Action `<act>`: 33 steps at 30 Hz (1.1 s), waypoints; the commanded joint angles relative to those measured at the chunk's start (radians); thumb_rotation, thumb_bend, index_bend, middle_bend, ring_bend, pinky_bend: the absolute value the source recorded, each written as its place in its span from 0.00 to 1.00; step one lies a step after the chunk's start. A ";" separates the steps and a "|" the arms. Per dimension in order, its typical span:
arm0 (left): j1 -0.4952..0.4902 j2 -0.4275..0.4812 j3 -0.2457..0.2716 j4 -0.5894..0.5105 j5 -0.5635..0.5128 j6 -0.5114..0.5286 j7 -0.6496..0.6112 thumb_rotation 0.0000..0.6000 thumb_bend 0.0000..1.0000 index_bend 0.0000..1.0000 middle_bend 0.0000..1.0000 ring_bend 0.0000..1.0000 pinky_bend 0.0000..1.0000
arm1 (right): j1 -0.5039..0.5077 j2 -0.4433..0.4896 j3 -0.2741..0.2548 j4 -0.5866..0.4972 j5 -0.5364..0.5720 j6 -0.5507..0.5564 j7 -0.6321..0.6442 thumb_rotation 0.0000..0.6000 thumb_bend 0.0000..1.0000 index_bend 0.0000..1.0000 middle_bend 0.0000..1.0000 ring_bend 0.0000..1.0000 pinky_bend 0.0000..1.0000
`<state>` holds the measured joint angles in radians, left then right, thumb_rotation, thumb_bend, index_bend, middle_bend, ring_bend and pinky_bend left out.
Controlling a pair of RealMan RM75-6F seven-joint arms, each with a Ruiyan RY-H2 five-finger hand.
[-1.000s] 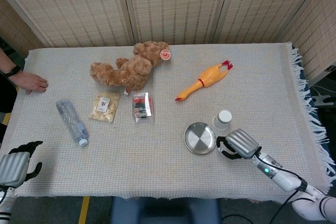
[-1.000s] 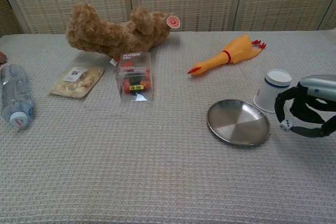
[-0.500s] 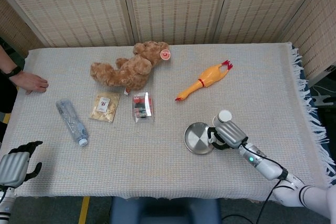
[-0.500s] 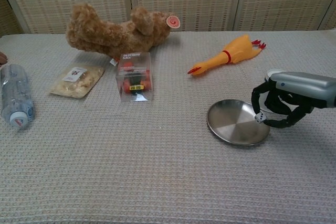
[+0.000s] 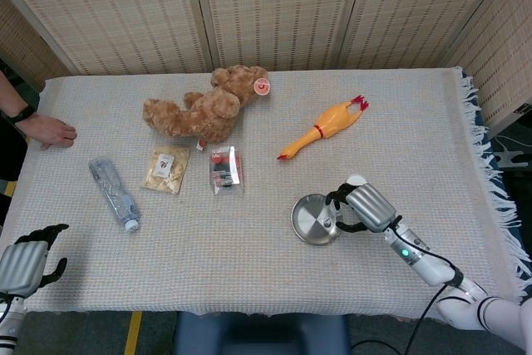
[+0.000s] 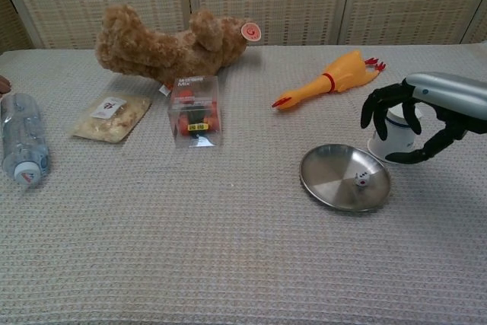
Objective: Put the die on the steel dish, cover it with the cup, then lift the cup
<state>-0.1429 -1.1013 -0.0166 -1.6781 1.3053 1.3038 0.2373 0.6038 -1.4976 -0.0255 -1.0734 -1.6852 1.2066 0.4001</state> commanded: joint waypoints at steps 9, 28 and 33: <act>-0.005 -0.002 0.002 0.000 -0.006 -0.010 0.008 1.00 0.38 0.21 0.24 0.24 0.32 | 0.002 -0.004 0.083 0.055 0.130 -0.092 -0.085 1.00 0.09 0.22 0.18 0.00 0.16; -0.004 0.001 0.003 -0.004 -0.006 -0.007 0.004 1.00 0.38 0.21 0.24 0.24 0.32 | 0.000 -0.079 0.084 0.187 0.176 -0.144 -0.113 1.00 0.09 0.40 0.35 0.26 0.55; -0.004 0.001 0.004 -0.004 -0.005 -0.007 0.006 1.00 0.38 0.21 0.24 0.24 0.32 | -0.002 -0.093 0.086 0.212 0.176 -0.138 -0.094 1.00 0.09 0.46 0.40 0.34 0.64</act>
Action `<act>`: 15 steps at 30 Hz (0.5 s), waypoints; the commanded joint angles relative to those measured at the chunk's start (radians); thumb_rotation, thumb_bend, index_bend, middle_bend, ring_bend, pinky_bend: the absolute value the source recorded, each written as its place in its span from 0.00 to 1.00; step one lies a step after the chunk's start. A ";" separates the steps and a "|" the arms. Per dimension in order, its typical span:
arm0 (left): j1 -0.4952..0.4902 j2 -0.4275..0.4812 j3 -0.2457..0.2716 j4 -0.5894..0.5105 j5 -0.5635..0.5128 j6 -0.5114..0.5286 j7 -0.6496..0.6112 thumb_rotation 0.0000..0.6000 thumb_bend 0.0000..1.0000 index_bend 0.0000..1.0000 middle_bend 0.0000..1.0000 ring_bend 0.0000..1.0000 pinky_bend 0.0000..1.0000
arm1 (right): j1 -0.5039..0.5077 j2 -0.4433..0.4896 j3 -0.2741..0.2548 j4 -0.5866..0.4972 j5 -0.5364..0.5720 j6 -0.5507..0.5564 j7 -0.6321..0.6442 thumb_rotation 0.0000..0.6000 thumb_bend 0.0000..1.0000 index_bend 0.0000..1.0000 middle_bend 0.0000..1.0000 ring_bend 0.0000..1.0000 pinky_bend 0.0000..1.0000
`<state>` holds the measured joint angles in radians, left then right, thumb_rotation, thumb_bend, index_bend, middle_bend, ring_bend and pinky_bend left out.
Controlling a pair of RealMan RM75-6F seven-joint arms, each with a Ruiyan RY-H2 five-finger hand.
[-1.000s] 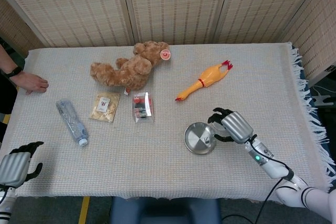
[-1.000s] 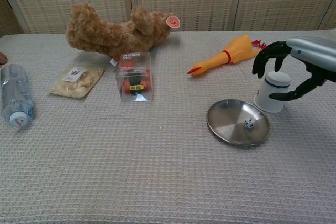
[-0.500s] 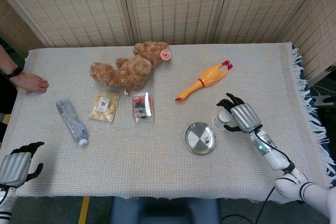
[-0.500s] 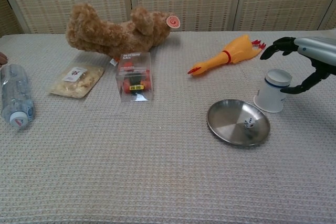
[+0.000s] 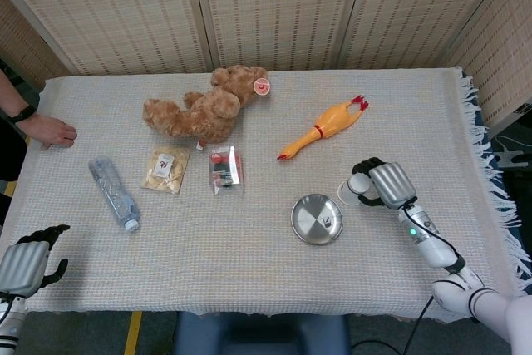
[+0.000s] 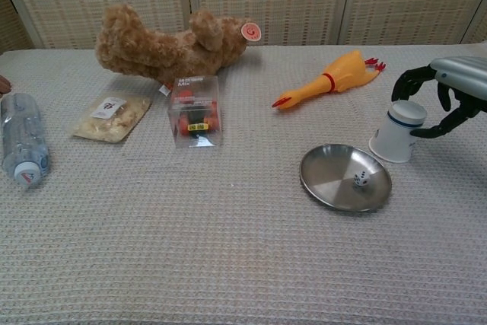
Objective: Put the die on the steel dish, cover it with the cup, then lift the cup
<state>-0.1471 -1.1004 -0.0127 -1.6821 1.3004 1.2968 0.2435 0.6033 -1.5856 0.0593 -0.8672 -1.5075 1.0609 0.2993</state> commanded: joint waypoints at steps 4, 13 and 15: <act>-0.001 -0.001 0.000 0.001 -0.003 -0.002 0.000 1.00 0.38 0.21 0.24 0.24 0.32 | -0.010 -0.003 0.001 -0.013 -0.027 0.069 0.016 1.00 0.09 0.51 0.48 0.43 0.71; -0.002 0.001 0.002 -0.003 -0.001 -0.004 0.003 1.00 0.38 0.21 0.24 0.24 0.32 | -0.020 0.078 -0.028 -0.230 -0.123 0.192 -0.054 1.00 0.09 0.52 0.49 0.43 0.71; -0.002 0.002 0.003 -0.004 -0.002 -0.004 0.004 1.00 0.38 0.21 0.24 0.24 0.32 | -0.016 0.100 -0.032 -0.283 -0.122 0.173 -0.065 1.00 0.09 0.53 0.49 0.43 0.71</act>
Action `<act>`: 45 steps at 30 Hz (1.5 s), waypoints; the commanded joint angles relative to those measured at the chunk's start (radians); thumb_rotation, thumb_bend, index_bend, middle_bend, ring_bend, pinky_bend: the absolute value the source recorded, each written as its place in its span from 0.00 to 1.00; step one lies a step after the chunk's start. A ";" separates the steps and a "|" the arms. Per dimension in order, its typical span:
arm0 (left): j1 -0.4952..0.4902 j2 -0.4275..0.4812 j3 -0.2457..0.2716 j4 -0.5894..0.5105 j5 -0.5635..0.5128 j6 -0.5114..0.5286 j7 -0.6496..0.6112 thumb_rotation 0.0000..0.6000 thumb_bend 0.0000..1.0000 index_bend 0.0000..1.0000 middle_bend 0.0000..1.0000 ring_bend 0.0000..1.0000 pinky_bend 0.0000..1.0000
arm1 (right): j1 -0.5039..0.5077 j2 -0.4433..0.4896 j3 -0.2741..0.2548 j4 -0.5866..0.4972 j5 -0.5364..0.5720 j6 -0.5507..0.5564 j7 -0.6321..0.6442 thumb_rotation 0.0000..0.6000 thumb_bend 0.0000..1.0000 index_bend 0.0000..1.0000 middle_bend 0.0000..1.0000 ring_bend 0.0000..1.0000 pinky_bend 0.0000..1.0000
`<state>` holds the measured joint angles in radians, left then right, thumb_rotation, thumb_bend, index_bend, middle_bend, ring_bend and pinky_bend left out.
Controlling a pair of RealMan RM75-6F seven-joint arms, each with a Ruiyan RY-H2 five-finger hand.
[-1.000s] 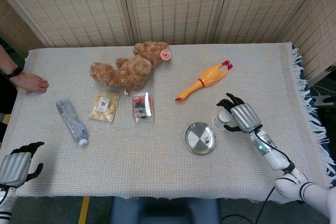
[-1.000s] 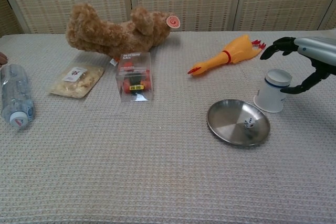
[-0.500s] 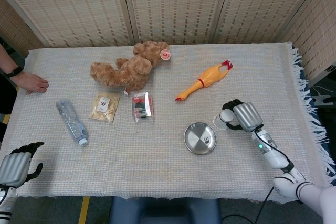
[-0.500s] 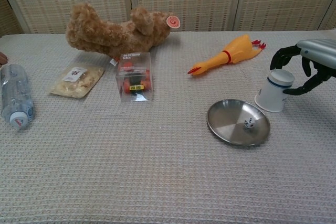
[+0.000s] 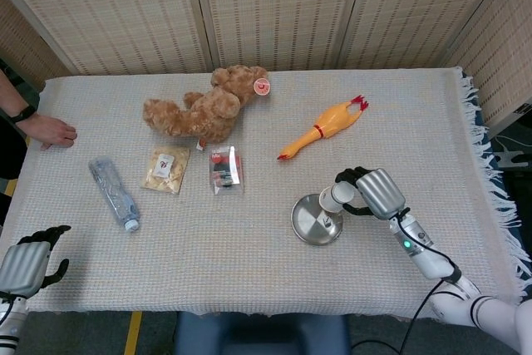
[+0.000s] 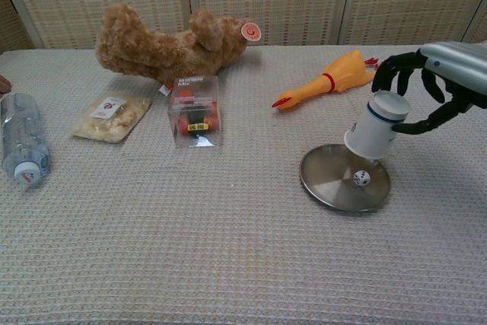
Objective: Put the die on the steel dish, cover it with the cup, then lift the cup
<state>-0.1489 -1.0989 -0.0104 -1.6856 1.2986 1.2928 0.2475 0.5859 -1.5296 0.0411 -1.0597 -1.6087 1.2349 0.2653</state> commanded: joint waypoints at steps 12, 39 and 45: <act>-0.001 0.004 -0.001 -0.001 -0.005 -0.004 -0.008 1.00 0.38 0.21 0.25 0.24 0.32 | 0.017 0.039 -0.018 -0.103 0.025 -0.102 -0.016 1.00 0.09 0.53 0.49 0.43 0.71; -0.005 0.010 0.003 -0.002 -0.005 -0.017 -0.023 1.00 0.38 0.21 0.25 0.24 0.33 | 0.053 -0.161 -0.042 0.134 -0.048 -0.065 0.100 1.00 0.09 0.53 0.49 0.43 0.71; -0.006 0.011 0.005 -0.005 -0.003 -0.019 -0.020 1.00 0.38 0.21 0.25 0.24 0.33 | 0.074 -0.113 -0.077 0.051 -0.058 -0.115 0.274 1.00 0.09 0.53 0.49 0.43 0.71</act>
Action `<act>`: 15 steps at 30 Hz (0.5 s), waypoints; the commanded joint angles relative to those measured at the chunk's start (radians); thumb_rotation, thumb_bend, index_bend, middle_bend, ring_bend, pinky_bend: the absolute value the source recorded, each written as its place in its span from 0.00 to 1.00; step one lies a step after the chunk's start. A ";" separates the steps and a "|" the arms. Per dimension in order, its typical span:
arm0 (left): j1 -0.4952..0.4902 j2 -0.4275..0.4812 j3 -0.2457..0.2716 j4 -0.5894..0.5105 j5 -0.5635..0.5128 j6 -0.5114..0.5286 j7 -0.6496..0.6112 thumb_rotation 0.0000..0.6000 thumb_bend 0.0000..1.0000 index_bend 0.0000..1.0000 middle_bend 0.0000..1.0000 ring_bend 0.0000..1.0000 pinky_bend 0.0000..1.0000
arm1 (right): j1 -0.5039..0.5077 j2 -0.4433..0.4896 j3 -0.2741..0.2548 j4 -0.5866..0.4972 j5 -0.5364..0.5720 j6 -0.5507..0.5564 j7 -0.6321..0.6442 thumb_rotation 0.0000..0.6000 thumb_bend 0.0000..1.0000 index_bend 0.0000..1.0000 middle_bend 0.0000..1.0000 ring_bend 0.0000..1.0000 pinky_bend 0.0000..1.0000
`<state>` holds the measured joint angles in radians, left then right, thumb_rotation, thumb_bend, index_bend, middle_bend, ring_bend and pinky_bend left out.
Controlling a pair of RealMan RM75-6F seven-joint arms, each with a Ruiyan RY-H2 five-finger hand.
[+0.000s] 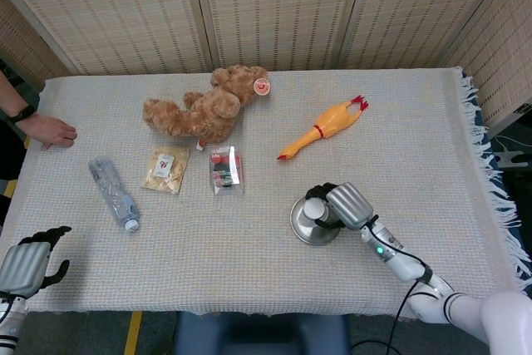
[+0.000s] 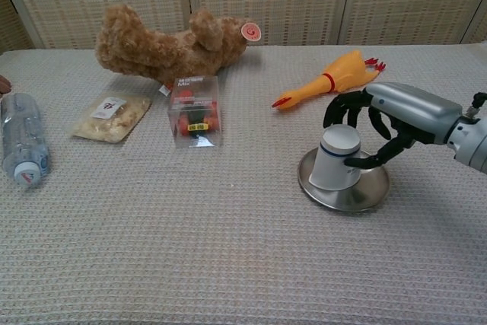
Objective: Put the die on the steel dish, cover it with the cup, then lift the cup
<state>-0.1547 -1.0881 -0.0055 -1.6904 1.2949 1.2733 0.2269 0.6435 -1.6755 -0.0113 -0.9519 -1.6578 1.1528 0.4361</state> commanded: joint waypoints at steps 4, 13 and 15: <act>0.000 0.000 0.000 0.000 0.002 0.002 0.000 1.00 0.38 0.21 0.25 0.24 0.33 | 0.023 0.058 -0.034 -0.089 -0.013 -0.043 0.152 1.00 0.09 0.53 0.49 0.43 0.71; -0.001 0.001 0.002 -0.002 0.002 -0.001 0.000 1.00 0.38 0.21 0.25 0.24 0.33 | 0.014 0.036 -0.018 -0.031 -0.001 -0.017 0.065 1.00 0.09 0.53 0.49 0.43 0.71; -0.001 0.001 0.002 -0.002 0.002 0.000 0.000 1.00 0.38 0.21 0.25 0.24 0.33 | 0.007 0.012 -0.009 0.013 0.002 0.003 0.019 1.00 0.09 0.53 0.49 0.43 0.71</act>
<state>-0.1557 -1.0867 -0.0037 -1.6924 1.2973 1.2730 0.2268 0.6595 -1.6352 -0.0329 -0.9891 -1.6610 1.1313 0.5089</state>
